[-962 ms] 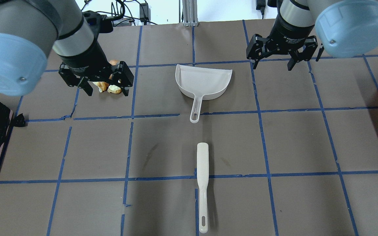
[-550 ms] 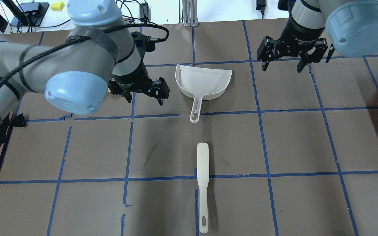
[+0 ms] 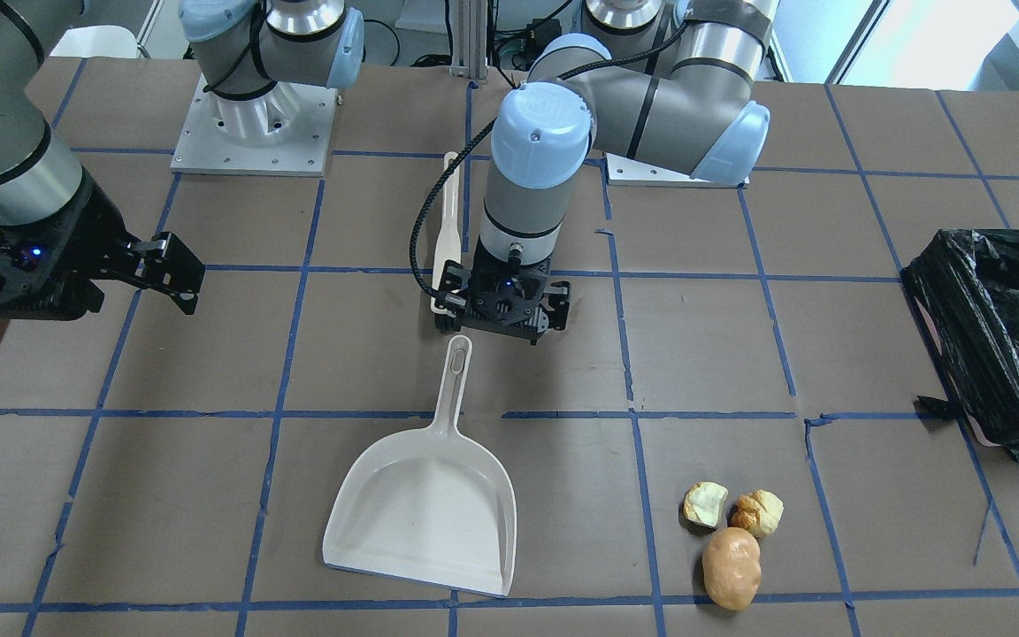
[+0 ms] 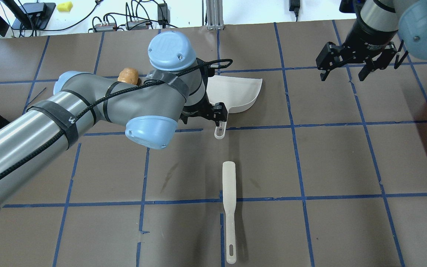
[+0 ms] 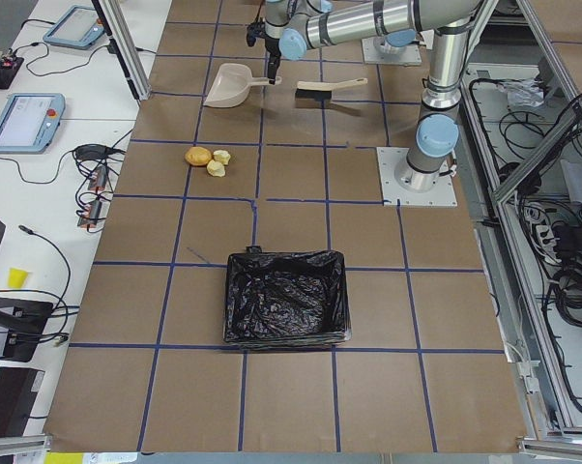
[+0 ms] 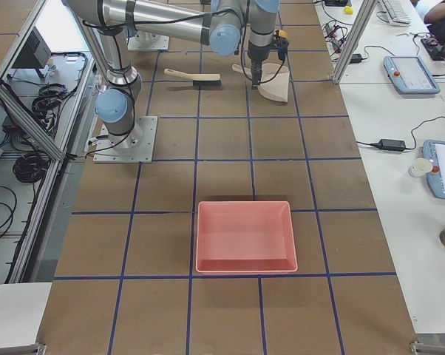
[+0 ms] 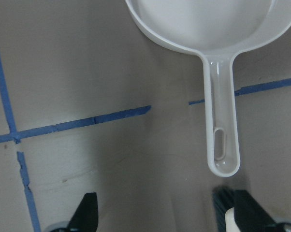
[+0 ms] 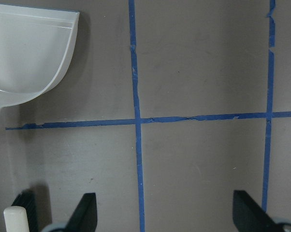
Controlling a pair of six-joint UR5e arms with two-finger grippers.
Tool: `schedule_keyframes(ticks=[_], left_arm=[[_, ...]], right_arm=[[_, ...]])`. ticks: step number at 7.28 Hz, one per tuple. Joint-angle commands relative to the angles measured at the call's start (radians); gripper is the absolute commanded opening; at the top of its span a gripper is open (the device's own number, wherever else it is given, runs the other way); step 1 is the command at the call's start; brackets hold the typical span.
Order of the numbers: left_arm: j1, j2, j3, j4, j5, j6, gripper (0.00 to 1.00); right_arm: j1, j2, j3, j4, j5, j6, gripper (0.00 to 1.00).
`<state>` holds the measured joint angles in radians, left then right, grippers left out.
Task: Sweep and dump trash in nearest bin
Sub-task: 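Lower the left gripper onto the dustpan handle and close it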
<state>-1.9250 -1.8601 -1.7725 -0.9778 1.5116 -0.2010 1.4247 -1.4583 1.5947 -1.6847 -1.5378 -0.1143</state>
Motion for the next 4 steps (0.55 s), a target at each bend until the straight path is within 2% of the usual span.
schedule_keyframes(ticks=[1, 4], left_arm=[[-0.037, -0.075, -0.002, 0.088, -0.033, -0.032, 1.00], [-0.074, -0.152, -0.001, 0.156, -0.028, -0.025, 0.98]], right_arm=[[-0.016, -0.005, 0.019, 0.000, 0.001, -0.015, 1.00], [-0.018, -0.004, 0.019, -0.001, 0.005, -0.013, 1.00]])
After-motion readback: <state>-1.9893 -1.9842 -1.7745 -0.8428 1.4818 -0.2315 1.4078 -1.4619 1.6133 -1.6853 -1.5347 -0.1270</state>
